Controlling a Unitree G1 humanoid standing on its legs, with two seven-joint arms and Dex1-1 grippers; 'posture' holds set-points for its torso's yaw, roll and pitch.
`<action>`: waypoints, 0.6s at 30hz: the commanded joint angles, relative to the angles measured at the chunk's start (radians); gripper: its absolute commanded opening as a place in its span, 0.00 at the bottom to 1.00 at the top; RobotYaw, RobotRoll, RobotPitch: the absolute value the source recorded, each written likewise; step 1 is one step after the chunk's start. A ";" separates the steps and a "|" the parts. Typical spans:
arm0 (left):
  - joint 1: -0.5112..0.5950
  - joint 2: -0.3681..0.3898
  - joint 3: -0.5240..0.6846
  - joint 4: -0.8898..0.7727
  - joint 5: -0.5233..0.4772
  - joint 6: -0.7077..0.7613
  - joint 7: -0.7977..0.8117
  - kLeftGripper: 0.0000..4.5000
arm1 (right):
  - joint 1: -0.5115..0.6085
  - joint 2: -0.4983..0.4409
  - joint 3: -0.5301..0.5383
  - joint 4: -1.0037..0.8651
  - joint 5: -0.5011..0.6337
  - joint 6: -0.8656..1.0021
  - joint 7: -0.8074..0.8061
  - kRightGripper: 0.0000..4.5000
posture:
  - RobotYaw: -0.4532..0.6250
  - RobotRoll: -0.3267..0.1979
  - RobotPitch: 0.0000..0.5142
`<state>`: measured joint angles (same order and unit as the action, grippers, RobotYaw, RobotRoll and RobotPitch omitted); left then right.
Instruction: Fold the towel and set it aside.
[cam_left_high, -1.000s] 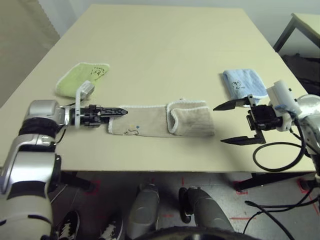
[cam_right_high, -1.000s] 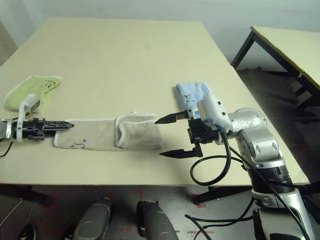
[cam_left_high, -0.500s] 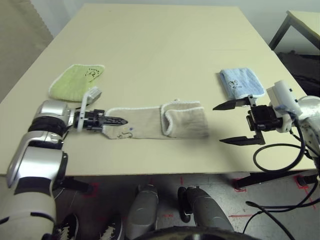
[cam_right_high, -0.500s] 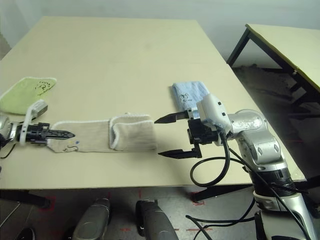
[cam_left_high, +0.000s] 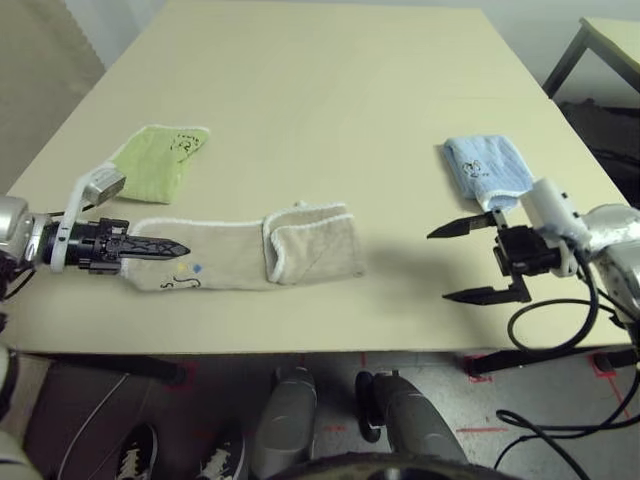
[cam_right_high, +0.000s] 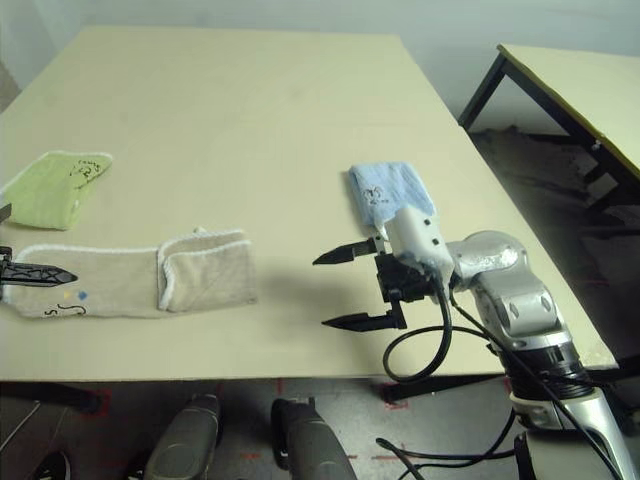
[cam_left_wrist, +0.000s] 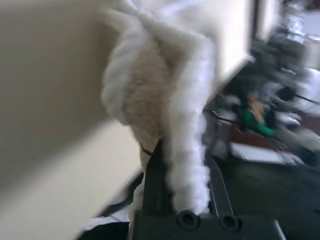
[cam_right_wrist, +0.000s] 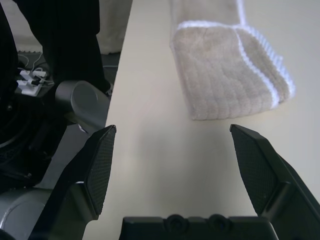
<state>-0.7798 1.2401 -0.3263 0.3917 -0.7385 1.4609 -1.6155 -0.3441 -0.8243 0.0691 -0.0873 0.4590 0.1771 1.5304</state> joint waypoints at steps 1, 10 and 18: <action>-0.075 -0.028 0.043 -0.054 -0.071 0.116 0.010 0.01 | 0.039 -0.003 0.018 -0.027 -0.010 -0.012 0.000 1.00 | 0.52 0.62 0.32; -0.137 -0.302 0.164 -0.033 -0.042 0.153 0.299 0.01 | 0.105 0.001 -0.009 -0.102 0.017 0.004 -0.065 1.00 | 0.48 0.62 0.32; -0.133 -0.528 0.320 0.020 -0.049 0.154 0.579 0.01 | 0.154 -0.009 -0.030 -0.149 0.033 0.015 -0.103 1.00 | 0.46 0.62 0.31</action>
<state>-0.9061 0.7215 -0.0340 0.3990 -0.7797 1.6029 -1.0837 -0.2034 -0.8246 0.0535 -0.2211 0.4797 0.1890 1.4310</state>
